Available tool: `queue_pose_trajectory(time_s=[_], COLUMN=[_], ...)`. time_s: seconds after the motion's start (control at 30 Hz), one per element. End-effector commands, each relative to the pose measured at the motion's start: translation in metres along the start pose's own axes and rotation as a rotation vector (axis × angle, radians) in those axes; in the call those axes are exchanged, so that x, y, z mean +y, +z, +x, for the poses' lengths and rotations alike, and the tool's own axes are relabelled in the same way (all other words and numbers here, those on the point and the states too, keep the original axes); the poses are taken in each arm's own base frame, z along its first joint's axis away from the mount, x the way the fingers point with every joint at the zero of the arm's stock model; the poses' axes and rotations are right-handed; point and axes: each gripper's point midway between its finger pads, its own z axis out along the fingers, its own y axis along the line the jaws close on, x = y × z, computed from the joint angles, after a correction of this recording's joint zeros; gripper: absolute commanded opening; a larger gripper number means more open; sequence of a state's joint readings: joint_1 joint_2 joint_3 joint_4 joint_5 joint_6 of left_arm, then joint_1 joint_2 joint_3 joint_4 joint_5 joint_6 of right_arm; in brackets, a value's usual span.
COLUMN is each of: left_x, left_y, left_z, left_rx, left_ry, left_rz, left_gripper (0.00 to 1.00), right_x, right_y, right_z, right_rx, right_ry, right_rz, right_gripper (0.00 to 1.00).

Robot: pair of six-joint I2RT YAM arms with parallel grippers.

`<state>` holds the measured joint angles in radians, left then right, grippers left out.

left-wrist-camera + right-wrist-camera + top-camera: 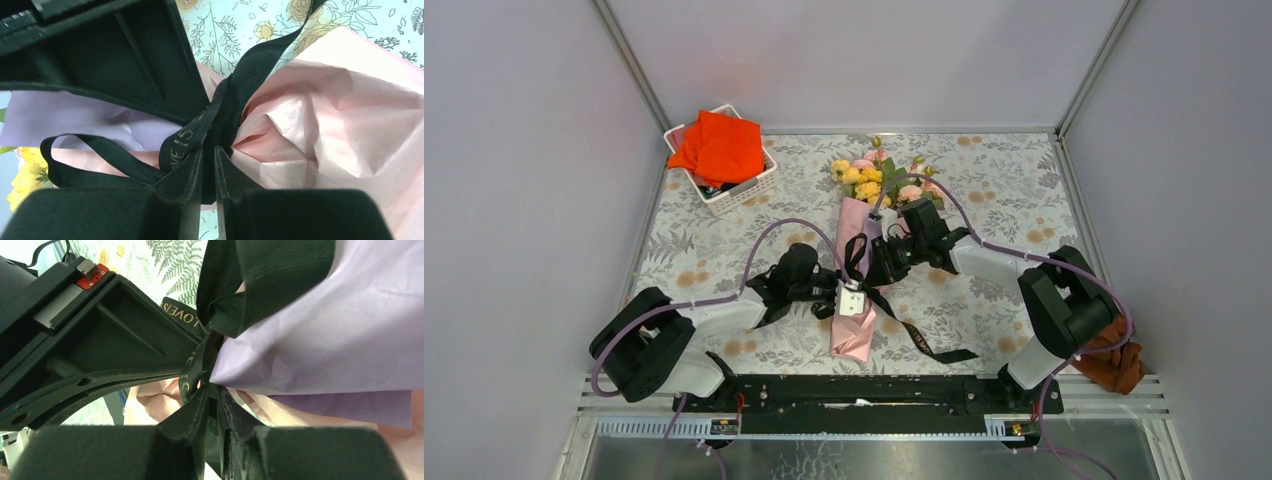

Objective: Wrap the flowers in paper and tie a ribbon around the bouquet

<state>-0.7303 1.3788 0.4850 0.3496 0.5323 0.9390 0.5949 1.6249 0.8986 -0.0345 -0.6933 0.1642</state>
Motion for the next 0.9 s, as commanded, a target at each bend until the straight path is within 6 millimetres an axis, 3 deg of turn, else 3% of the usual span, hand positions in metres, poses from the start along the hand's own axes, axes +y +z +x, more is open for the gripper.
queue_pose_trajectory(time_s=[0.0, 0.23, 0.47, 0.63, 0.87], left_x=[0.014, 0.015, 0.010, -0.001, -0.009], left_y=[0.005, 0.005, -0.007, -0.005, -0.006], left_z=[-0.012, -0.007, 0.013, 0.011, 0.001], left_rx=[-0.053, -0.030, 0.038, 0.012, -0.005], left_ry=[0.079, 0.110, 0.156, 0.165, 0.118], left_rz=[-0.045, -0.043, 0.022, 0.077, 0.144], left_gripper=[0.19, 0.18, 0.31, 0.37, 0.32], right_x=[0.001, 0.007, 0.009, 0.011, 0.018], right_y=[0.008, 0.013, 0.011, 0.015, 0.013], right_z=[-0.010, -0.015, -0.005, -0.004, -0.004], right_rx=[-0.031, -0.039, -0.016, -0.009, -0.019], right_ry=[-0.049, -0.096, -0.091, -0.081, -0.092], right_rz=[-0.001, -0.003, -0.016, -0.026, -0.031], right_gripper=[0.21, 0.31, 0.32, 0.32, 0.28])
